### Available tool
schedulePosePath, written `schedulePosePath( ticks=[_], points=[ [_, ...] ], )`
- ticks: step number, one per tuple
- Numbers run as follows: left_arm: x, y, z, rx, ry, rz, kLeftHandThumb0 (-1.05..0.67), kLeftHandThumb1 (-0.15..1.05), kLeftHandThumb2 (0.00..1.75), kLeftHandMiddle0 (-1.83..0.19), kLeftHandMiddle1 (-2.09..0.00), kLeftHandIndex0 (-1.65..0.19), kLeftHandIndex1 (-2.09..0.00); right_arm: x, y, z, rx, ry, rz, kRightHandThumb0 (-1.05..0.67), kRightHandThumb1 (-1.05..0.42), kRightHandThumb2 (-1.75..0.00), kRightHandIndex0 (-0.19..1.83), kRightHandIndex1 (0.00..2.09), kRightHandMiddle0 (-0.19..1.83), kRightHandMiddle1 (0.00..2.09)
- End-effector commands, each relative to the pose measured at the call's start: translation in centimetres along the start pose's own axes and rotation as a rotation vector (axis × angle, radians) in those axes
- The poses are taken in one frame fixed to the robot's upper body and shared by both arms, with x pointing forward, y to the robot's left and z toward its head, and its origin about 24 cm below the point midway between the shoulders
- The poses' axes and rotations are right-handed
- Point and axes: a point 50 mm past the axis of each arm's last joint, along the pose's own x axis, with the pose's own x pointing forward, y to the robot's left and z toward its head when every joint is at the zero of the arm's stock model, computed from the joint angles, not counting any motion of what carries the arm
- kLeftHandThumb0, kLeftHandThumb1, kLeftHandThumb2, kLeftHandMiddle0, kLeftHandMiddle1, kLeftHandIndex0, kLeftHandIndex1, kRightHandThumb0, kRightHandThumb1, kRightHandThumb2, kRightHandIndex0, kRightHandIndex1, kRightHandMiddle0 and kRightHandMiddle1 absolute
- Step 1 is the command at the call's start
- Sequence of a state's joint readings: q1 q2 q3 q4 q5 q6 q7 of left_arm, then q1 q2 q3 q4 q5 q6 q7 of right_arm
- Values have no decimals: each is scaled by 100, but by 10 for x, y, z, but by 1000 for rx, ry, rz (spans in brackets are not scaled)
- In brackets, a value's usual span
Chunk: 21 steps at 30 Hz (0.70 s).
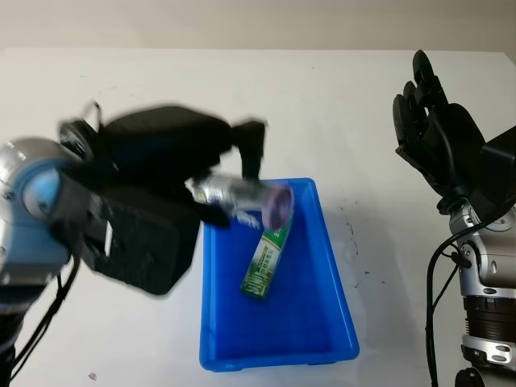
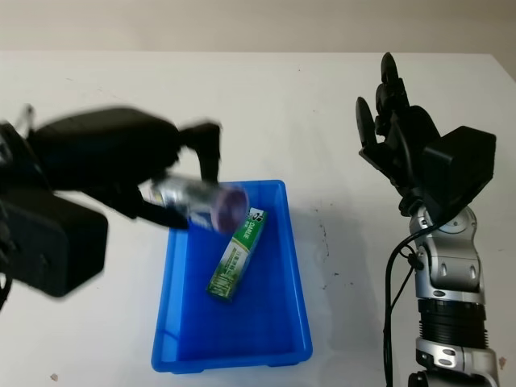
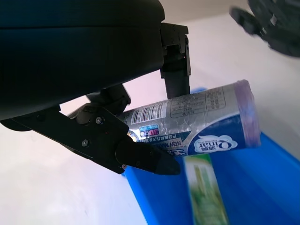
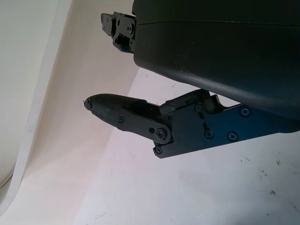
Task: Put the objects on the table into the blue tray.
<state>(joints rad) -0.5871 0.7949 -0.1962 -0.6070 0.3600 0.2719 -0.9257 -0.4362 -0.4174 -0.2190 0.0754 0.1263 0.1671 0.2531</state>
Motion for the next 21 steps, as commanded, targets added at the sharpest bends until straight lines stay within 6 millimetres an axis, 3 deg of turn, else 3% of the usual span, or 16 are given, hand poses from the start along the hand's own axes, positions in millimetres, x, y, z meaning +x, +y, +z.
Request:
schedulePosePath(
  ticks=[1, 2, 3, 4, 5, 6, 7, 9, 12, 16, 21],
  points=[
    [1, -6, 3, -15, -17, -39, -43, 105, 40, -127, -209, -33, -209, -1, 0, 6, -9, -21, 1, -55, -105, -67, -19, 0, -19, 0],
    [2, -8, 2, -47, -27, -66, -46, 105, 41, -92, -209, -17, -204, -1, 0, 6, -11, -21, 1, -55, -105, -67, -19, 0, -19, 0],
    [3, -10, 1, -81, -40, -88, -48, 105, 40, -48, -197, 3, -183, -1, 0, 6, -16, -20, -1, -55, -105, -67, -19, 0, -19, 0],
    [4, -12, 1, -117, -61, -107, -51, 105, 39, -29, -170, 10, -153, -1, 0, 6, -18, -19, -3, -56, -105, -67, -19, 0, -19, 0],
    [5, -13, 0, -158, -79, -119, -53, 105, 38, -18, -131, 12, -120, -1, 0, 5, -18, -19, -4, -56, -105, -67, -19, 0, -19, 0],
    [6, -14, 0, -195, -94, -125, -56, 105, 36, -13, -78, 13, -78, -2, 0, 5, -18, -18, -7, -56, -105, -66, -19, 0, -19, 0],
    [6, -14, 0, -223, -105, -133, -57, 105, 35, -15, -48, 10, -53, -2, 0, 5, -17, -18, -8, -56, -105, -66, -19, 0, -19, 0],
    [7, -12, 0, -252, -120, -142, -59, 105, 32, -3, -13, 13, -22, -2, 1, 4, -15, -16, -11, -55, -105, -66, -19, 0, -19, 0],
    [7, -8, 1, -280, -129, -135, -62, 105, 25, 16, -2, 18, -5, -2, 1, 4, -22, -12, -15, -54, -105, -66, -19, 0, -19, 0],
    [7, -3, 1, -317, -135, -123, -67, 103, 11, 19, 0, 19, 0, -3, 2, 2, -17, -14, -14, -54, -105, -66, -19, 0, -19, 0],
    [5, 8, -2, -368, -177, -85, -81, 101, 6, 19, 0, 19, 0, -2, 2, 2, -15, -10, -20, -54, -105, -66, -19, 0, -19, 0]
  ],
)
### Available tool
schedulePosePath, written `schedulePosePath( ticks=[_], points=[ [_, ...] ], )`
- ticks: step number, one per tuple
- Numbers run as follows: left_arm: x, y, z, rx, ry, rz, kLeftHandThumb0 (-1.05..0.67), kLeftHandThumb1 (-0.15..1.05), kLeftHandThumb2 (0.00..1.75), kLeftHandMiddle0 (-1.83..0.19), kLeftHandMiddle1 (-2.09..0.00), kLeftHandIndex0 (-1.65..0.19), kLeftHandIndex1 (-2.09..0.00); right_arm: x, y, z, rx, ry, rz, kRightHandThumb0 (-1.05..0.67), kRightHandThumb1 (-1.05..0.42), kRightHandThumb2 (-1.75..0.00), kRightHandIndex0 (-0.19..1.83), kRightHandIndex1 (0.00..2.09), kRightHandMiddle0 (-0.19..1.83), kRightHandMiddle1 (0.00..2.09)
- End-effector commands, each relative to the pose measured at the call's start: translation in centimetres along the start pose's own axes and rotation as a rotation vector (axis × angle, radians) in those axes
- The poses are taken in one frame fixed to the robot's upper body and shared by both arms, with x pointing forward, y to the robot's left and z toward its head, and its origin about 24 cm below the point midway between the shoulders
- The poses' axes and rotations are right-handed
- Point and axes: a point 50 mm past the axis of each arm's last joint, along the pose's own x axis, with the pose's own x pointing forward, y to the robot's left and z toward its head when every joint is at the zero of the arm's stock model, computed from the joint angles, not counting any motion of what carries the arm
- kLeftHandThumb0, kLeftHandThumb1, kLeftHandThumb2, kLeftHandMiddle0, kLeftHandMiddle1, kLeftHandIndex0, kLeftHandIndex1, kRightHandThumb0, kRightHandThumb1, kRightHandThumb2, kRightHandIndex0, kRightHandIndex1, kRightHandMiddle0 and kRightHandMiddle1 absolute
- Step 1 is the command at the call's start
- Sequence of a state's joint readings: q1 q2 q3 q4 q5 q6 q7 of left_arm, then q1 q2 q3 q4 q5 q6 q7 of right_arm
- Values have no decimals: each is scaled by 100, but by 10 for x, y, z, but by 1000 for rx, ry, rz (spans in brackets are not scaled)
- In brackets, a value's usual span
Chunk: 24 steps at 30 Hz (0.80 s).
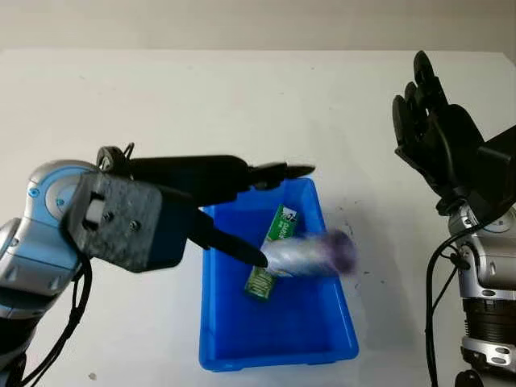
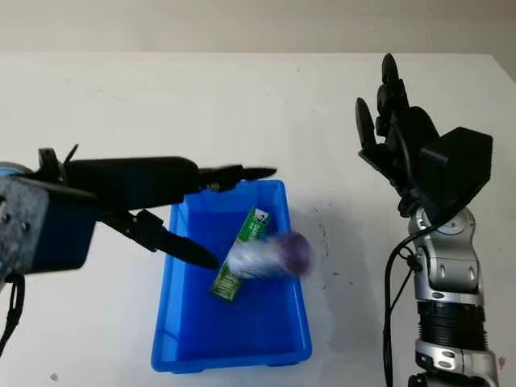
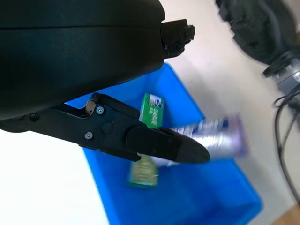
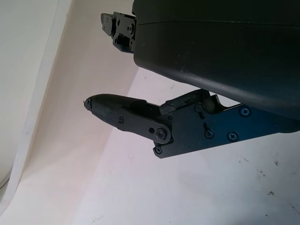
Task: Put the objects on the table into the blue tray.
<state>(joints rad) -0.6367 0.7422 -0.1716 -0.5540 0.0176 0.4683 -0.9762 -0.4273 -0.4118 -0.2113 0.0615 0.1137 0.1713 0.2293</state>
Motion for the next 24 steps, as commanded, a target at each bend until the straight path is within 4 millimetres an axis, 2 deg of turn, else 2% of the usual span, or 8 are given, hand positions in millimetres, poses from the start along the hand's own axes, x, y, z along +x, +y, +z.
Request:
schedulePosePath(
  ticks=[1, 5, 10, 13, 14, 17, 22, 24],
  points=[
    [-6, 14, 5, -8, -16, 32, -85, 101, 6, 19, 0, 19, 0, -1, 0, 2, -5, -12, -5, -54, -105, -66, -19, 0, -19, 0],
    [-15, 37, 9, -43, 3, 53, -80, 96, 4, 19, 0, 19, 0, 1, 2, 3, -4, -15, -3, -54, -105, -66, -19, 0, -19, 0],
    [-39, 78, -20, -203, -62, 226, -83, 99, 6, 19, -1, 17, -1, 1, 2, 5, 7, -28, -3, -54, -105, -66, -19, 0, -19, 0],
    [-54, 87, -43, -344, -99, 401, -89, 104, 44, 18, -2, 16, -2, 2, 2, 6, 6, -31, -3, -55, -105, -66, -19, 0, -19, 0],
    [-56, 87, -48, -394, -113, 475, -88, 104, 57, 19, -1, 18, -1, 3, 3, 7, 4, -31, -4, -55, -105, -66, -19, 0, -19, 0],
    [-58, 83, -61, -490, -153, 637, -85, 105, 69, 19, 0, 19, 0, 4, 4, 8, -4, -30, -5, -55, -105, -67, -19, 0, -19, 0],
    [-57, 56, -99, -791, -265, 977, -82, 105, 69, 19, 0, 19, 0, 7, 10, 7, 20, -39, 1, -57, -105, -68, -19, 0, -19, 0],
    [-54, 45, -107, -836, -251, 1038, -83, 105, 69, 19, 0, 19, 0, 9, 11, 7, 30, -42, 11, -59, -105, -69, -19, 0, -19, 0]
  ],
)
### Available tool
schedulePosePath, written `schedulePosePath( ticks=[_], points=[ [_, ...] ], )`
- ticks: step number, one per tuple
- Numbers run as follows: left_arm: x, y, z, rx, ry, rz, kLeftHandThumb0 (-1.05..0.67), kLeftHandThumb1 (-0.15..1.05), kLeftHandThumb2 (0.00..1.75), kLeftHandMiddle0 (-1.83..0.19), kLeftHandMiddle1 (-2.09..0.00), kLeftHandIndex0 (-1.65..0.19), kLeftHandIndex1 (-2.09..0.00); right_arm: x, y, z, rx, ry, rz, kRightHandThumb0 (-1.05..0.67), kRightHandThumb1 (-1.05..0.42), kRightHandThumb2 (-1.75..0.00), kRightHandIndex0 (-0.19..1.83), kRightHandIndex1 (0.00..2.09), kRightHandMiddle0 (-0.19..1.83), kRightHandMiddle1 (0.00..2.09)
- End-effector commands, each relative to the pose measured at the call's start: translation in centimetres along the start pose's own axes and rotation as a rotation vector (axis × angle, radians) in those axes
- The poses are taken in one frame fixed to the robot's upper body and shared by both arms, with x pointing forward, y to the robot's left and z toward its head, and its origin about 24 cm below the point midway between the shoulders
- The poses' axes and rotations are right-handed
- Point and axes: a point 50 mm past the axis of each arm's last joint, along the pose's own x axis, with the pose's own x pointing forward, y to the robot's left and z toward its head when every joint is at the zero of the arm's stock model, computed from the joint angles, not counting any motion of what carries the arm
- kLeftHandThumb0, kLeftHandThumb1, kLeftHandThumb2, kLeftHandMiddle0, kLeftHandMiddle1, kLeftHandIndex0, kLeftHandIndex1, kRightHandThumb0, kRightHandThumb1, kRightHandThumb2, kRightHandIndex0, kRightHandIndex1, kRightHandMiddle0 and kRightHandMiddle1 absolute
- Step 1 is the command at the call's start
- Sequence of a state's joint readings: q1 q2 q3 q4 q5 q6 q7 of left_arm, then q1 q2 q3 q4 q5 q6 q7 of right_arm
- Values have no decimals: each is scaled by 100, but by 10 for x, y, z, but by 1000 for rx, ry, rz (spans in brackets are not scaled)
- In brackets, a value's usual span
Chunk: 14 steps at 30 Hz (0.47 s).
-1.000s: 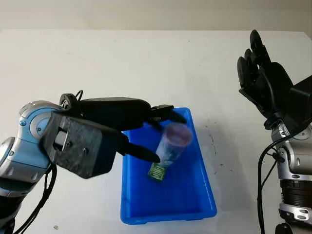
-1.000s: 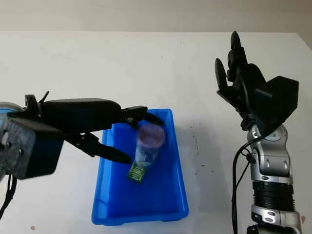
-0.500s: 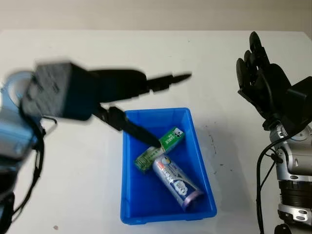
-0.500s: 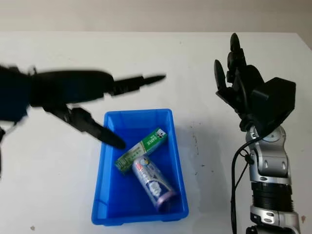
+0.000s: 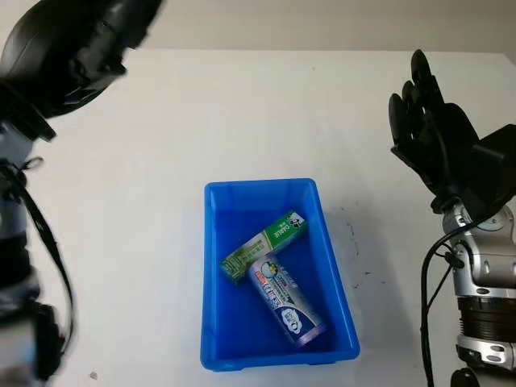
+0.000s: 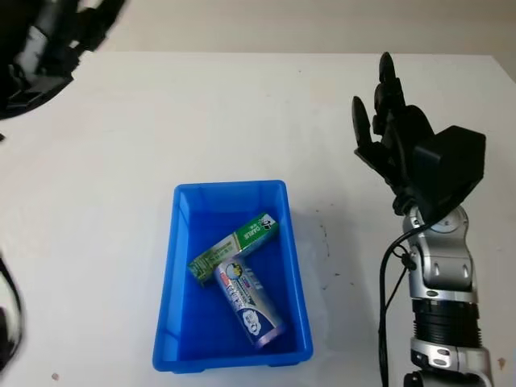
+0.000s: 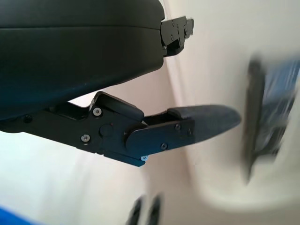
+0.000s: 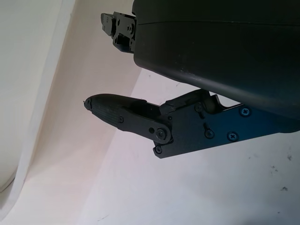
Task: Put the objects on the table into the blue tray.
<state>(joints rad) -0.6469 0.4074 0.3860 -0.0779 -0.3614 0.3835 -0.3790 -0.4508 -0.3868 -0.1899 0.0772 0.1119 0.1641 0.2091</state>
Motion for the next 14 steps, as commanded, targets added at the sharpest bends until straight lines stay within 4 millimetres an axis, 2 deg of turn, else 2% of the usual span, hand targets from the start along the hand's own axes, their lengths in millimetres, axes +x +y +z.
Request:
schedulePosePath(
  ticks=[1, 8, 14],
  points=[
    [-10, 2, -19, -31, 20, 71, -83, 105, 70, 19, 0, 19, 0, 5, 3, 5, 11, -31, 14, -60, -105, -70, -19, 0, -19, 0],
    [-20, -4, -74, 5, 137, 155, -82, 105, 73, 19, 0, 19, 0, 11, 11, 4, 52, -30, 42, -69, -105, -78, -19, 0, -19, 0],
    [-21, -9, -93, -10, 160, 171, -81, 105, 74, 19, 0, 19, 0, 13, 19, 3, 94, -24, 48, -70, -105, -82, -19, 0, -19, 0]
  ],
)
